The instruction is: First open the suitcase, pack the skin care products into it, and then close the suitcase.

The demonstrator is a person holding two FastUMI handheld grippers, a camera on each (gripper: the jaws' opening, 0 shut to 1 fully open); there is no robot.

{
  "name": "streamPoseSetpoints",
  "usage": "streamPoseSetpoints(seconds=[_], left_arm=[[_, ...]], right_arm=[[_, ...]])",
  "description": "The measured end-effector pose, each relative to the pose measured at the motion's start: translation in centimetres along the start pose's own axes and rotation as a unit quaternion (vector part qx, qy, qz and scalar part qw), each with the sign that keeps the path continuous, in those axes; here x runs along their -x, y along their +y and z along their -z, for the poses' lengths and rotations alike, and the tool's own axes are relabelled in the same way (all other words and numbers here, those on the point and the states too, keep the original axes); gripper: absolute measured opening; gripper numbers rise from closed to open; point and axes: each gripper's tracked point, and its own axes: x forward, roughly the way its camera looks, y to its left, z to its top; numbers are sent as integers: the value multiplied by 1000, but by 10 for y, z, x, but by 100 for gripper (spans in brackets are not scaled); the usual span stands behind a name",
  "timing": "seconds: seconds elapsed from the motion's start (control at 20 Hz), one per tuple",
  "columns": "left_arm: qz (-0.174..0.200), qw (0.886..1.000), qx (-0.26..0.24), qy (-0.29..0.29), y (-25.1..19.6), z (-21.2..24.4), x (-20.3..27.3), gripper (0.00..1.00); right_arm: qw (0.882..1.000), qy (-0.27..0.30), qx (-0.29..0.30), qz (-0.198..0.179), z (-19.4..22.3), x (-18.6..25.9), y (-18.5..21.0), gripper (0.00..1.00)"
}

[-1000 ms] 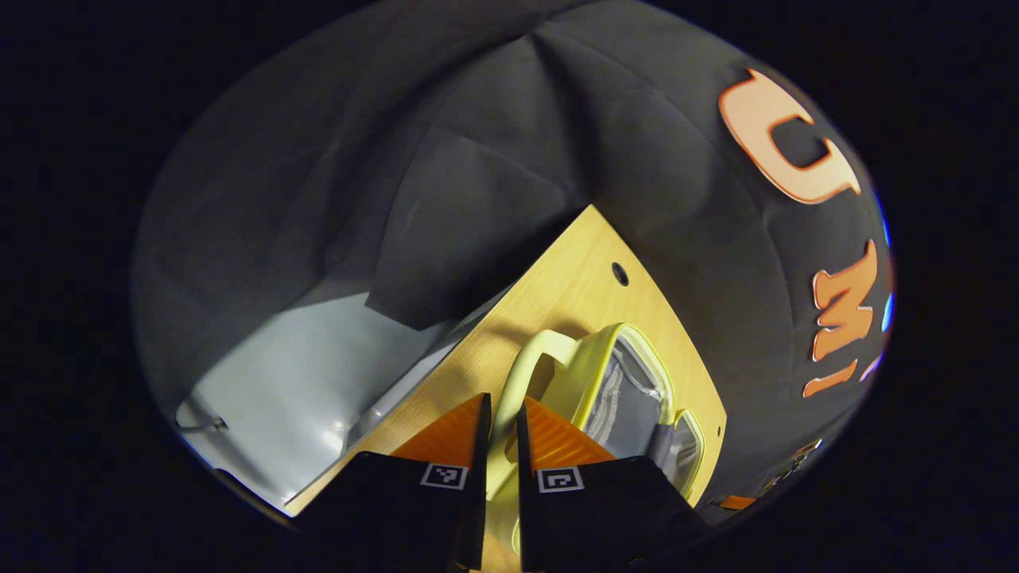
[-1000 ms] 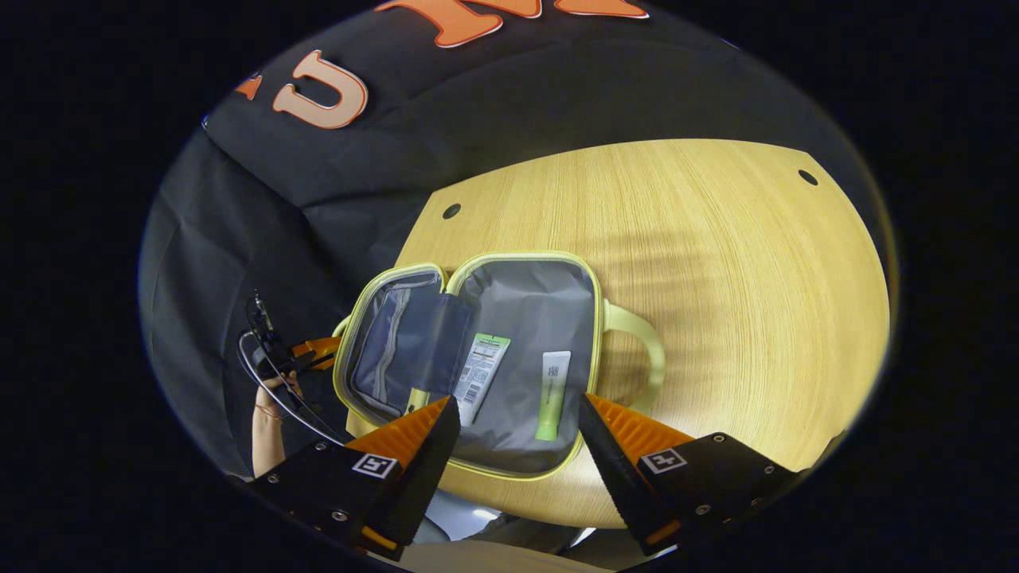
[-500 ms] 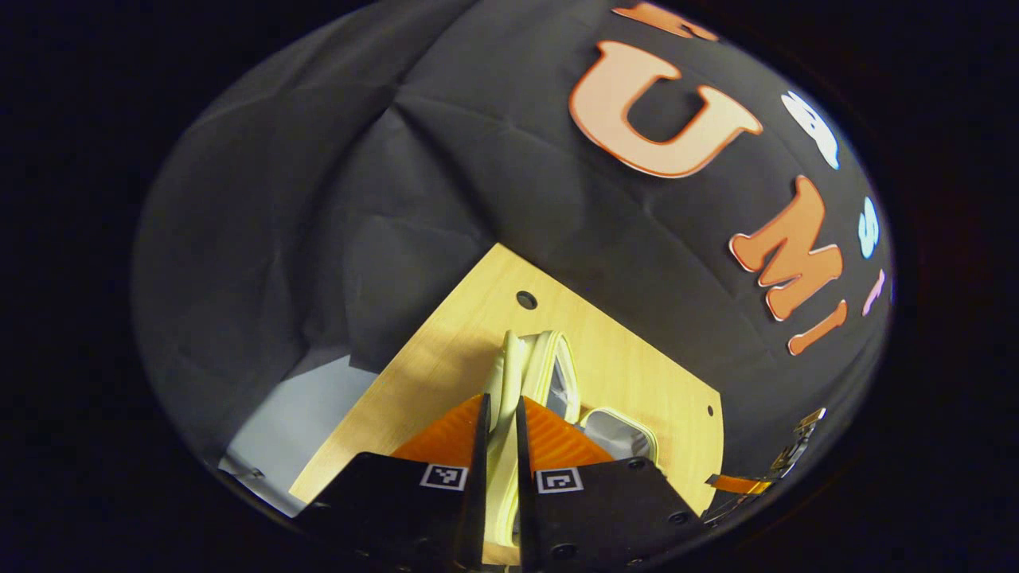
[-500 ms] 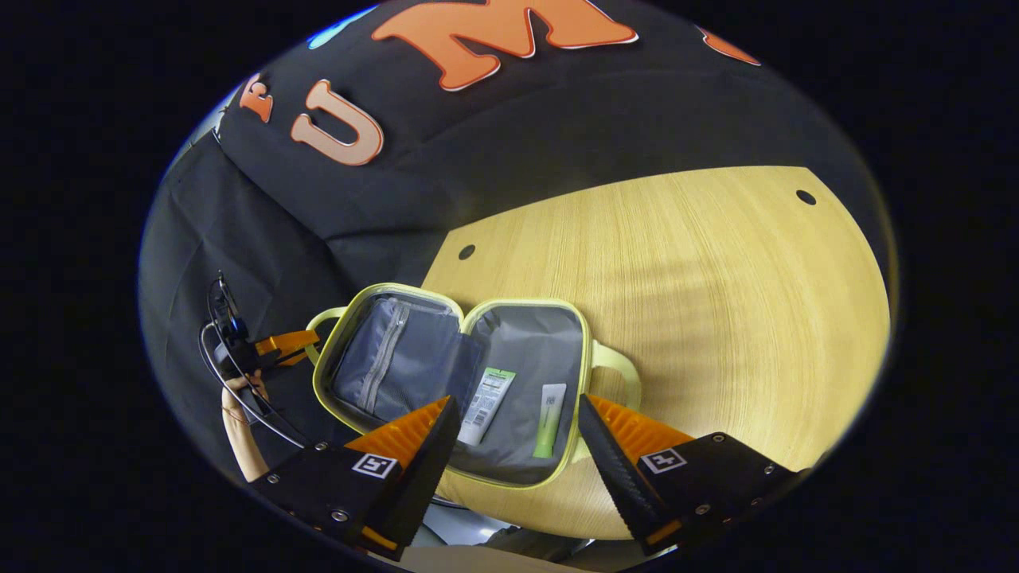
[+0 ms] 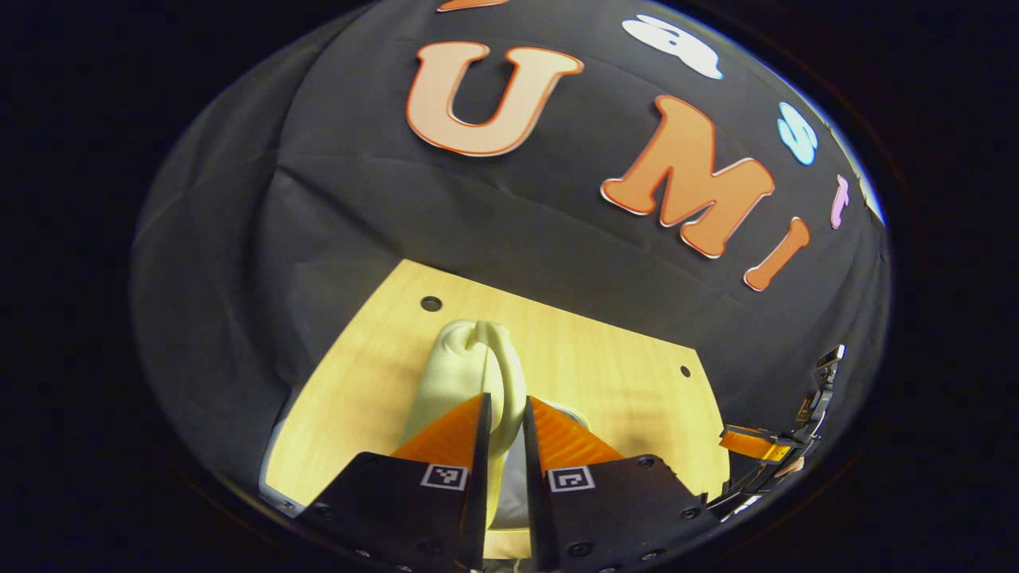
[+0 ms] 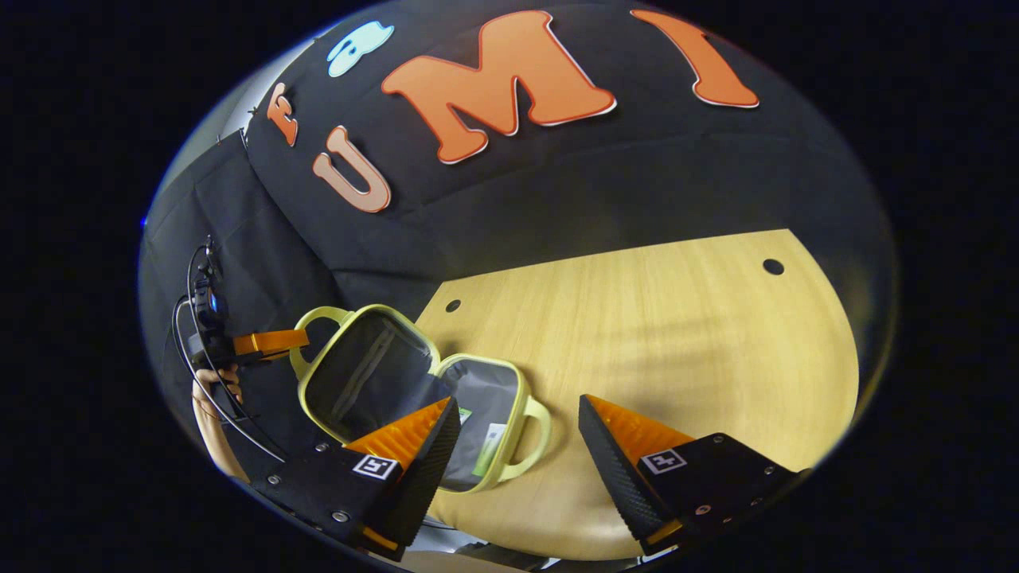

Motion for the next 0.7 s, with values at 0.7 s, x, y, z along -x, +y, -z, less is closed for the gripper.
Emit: streamPoseSetpoints(seconds=[0.7], left_arm=[[61, 985, -60, 153, -203, 192, -143, 23]], right_arm=[[994, -52, 31, 88, -24, 97, -154, 95]])
